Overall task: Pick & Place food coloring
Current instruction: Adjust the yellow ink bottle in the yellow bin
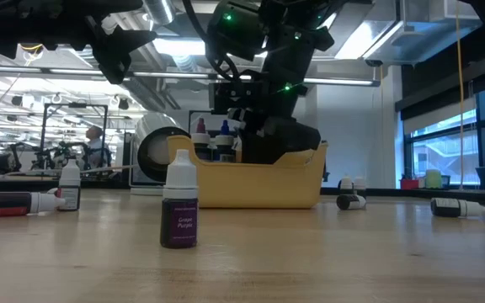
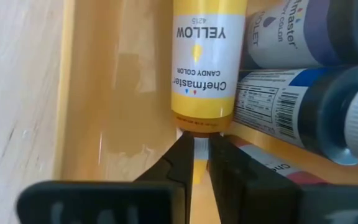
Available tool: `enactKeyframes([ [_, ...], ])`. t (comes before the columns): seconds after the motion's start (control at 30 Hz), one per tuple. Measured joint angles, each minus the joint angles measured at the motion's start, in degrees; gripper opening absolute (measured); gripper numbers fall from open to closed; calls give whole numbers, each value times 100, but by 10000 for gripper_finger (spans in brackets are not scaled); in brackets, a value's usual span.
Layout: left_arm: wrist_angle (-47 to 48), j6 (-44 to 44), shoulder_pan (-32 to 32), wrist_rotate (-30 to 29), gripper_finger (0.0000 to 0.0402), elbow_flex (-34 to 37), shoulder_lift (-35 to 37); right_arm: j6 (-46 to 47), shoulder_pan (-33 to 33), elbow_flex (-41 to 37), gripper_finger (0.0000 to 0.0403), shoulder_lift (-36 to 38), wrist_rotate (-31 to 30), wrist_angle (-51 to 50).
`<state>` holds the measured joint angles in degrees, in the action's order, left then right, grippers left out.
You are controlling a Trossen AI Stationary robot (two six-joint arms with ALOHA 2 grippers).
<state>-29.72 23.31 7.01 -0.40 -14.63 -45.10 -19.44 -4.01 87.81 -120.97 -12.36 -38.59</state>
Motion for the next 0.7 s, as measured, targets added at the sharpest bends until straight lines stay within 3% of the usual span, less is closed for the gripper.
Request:
enactKeyframes([
  [0.23, -1, -2, 0, 0, 196, 0, 0, -7, 4, 0, 75, -2, 17, 11],
  [0.53, 0, -2, 2, 0, 196, 0, 0, -255, 1, -7, 175, -20, 531, 42],
  [0.7, 0, -4, 1, 0, 196, 0, 0, -280, 11, -11, 199, -22, 559, 192],
])
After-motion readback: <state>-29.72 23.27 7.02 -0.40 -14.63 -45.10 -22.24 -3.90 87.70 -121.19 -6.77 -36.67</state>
